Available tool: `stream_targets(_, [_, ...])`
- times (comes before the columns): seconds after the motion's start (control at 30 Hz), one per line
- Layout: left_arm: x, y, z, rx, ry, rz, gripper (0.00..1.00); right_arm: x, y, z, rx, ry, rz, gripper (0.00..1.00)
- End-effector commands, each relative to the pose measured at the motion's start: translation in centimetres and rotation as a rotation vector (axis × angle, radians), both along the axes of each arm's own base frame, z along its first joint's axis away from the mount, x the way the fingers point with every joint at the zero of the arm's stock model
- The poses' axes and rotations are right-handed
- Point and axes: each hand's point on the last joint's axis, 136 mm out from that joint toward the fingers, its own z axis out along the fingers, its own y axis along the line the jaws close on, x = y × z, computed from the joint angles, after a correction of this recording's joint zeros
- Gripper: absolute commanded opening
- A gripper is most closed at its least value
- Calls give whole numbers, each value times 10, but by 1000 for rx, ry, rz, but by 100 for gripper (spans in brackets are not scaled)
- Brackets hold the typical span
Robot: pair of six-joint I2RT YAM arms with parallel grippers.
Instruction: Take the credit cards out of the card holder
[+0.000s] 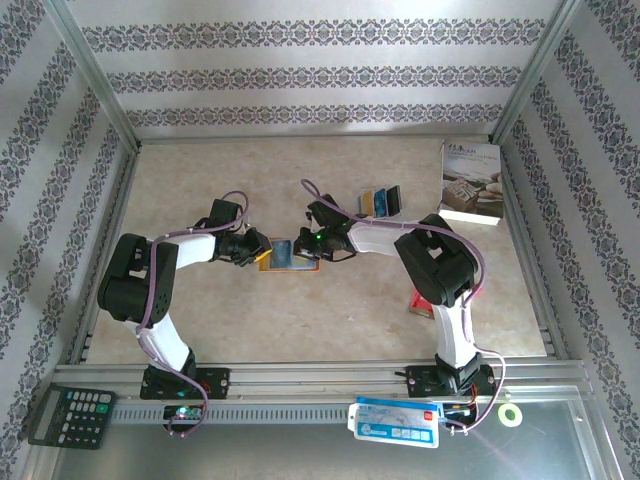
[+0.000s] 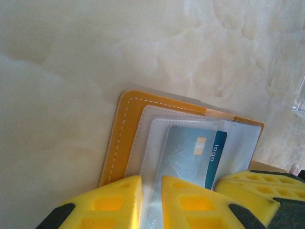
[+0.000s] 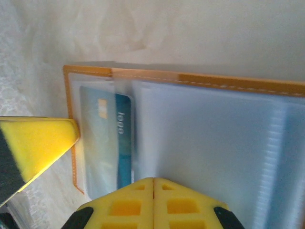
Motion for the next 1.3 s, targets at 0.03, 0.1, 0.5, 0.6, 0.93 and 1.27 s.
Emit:
stream_targets(0.03, [-8,4,-2,46,33,-13,18,1,-3,11,18,-33,7,6])
stream_targets(0.1, [-8,4,-2,49,32,-15,18,1,2,16,46,-35,14,8])
stream_targets(0.5, [-13,7,-10,64,50,-15,13,6,12,40,76,-78,24,24])
stream_targets(0.6, [-13,6,-10,65,52,-16,13,4,16,37,66,-69,32,24])
stream_targets(0.93, [-14,7,-10,65,52,-17,13,1,23,20,33,-27,40,26])
stream_targets(1.27, [-14,7,-9,64,51,-17,13,1,21,12,9,-9,41,27])
